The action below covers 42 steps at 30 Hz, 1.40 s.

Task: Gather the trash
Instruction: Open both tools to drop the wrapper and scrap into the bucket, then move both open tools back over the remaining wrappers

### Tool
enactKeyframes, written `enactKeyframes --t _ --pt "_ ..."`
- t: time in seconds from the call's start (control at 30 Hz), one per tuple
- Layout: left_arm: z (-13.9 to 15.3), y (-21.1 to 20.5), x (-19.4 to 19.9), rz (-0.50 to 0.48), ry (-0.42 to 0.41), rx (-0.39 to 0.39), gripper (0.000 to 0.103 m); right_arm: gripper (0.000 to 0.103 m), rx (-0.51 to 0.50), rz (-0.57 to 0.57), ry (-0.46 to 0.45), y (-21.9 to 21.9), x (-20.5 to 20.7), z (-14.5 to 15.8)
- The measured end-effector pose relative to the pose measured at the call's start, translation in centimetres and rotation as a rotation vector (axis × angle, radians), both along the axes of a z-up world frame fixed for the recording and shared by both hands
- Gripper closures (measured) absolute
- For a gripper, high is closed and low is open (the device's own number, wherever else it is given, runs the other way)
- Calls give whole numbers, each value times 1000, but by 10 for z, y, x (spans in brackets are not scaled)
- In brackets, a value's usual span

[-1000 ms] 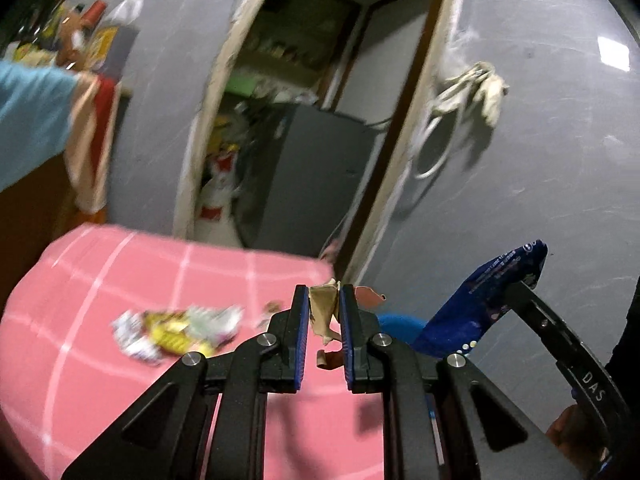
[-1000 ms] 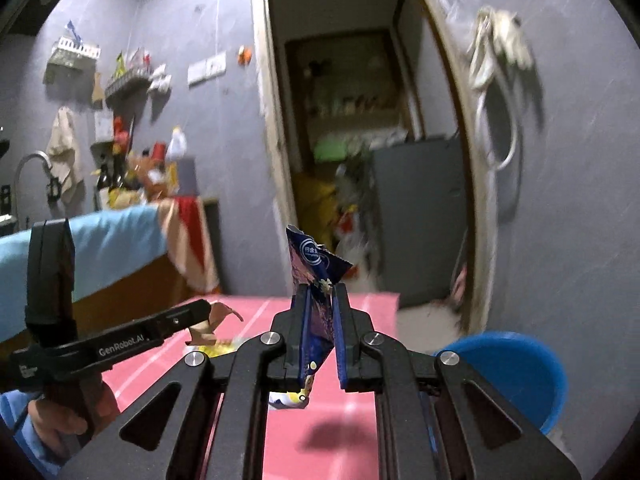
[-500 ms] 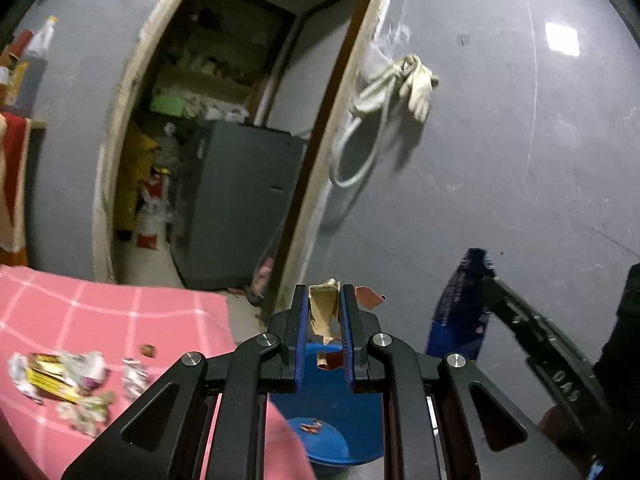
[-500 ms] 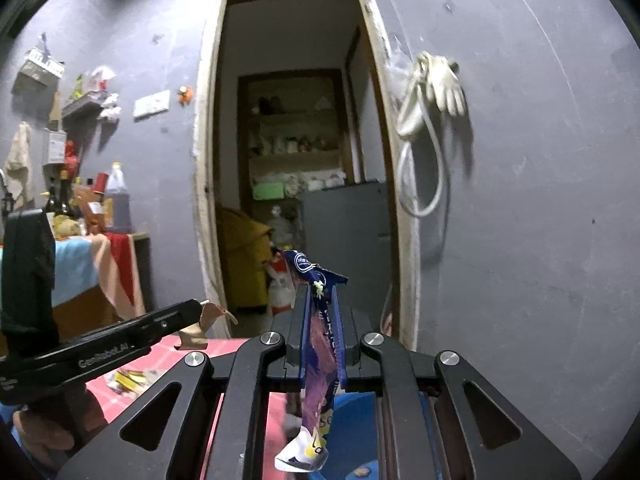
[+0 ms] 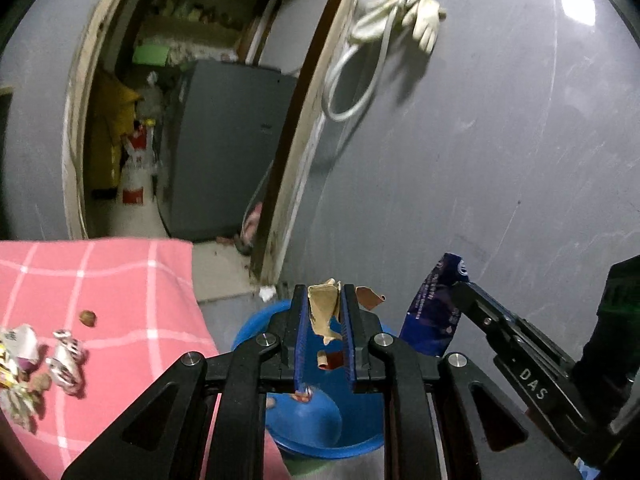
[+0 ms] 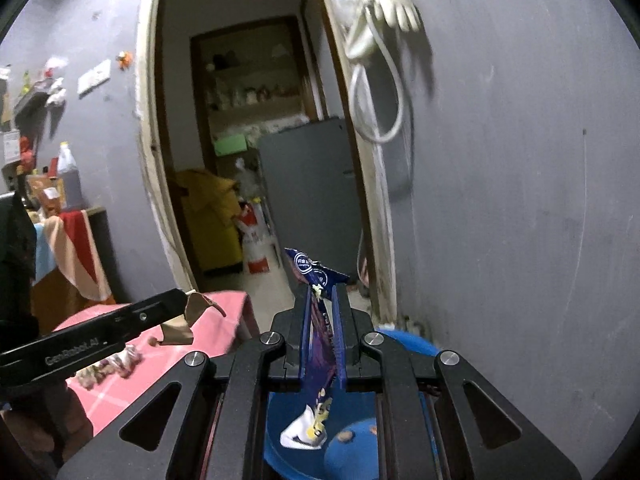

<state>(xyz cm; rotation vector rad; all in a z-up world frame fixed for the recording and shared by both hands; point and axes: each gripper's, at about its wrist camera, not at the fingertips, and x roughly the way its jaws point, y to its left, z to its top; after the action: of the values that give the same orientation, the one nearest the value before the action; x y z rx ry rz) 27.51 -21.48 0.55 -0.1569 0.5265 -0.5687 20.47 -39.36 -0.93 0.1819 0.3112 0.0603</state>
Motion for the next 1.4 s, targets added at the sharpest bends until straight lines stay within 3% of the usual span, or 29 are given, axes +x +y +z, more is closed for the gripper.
enactKeyframes --t 0.1,0.23,0.4,0.53,0.67,0.73,0.83,0.9,0.93,0.97,1.03,1.1,1.17,1.2,1.4 --pt "-11 -5 8 -5 44 23 86 93 22 -5 50 -7 8 -10" --pt "-24 -5 15 -3 93 22 71 93 52 -13 110 -15 16 -22" --pt "-31 -6 22 -4 140 11 66 91 70 -23 160 -19 20 -29" --pt "-27 -2 19 -2 145 4 59 76 75 -26 174 -21 19 -28" --pt "-21 3 12 2 134 -5 59 76 78 -29 155 -21 17 -19" --pt "-16 9 8 11 120 -16 54 73 74 -32 133 -18 12 -12" --pt "-5 22 0 46 80 -37 43 54 63 -38 81 -14 1 1" --pt "5 35 -8 69 41 -47 40 50 54 -43 41 -10 -9 12" --pt "9 40 -11 80 29 -47 36 44 50 -45 29 -8 -12 16" --pt "14 45 -14 92 16 -49 33 31 47 -47 15 -6 -16 21" --pt "23 60 -23 120 -18 -62 24 21 47 -49 -19 -1 -24 30" --pt "33 77 -33 145 -56 -86 17 18 41 -45 -53 4 -32 38" --pt "42 89 -42 174 -90 -98 7 3 28 -39 -74 12 -37 46" --pt "47 96 -48 192 -114 -100 3 0 26 -33 -91 17 -42 50" --pt "64 130 -78 260 -212 -72 2 0 13 -7 -166 40 -62 65"
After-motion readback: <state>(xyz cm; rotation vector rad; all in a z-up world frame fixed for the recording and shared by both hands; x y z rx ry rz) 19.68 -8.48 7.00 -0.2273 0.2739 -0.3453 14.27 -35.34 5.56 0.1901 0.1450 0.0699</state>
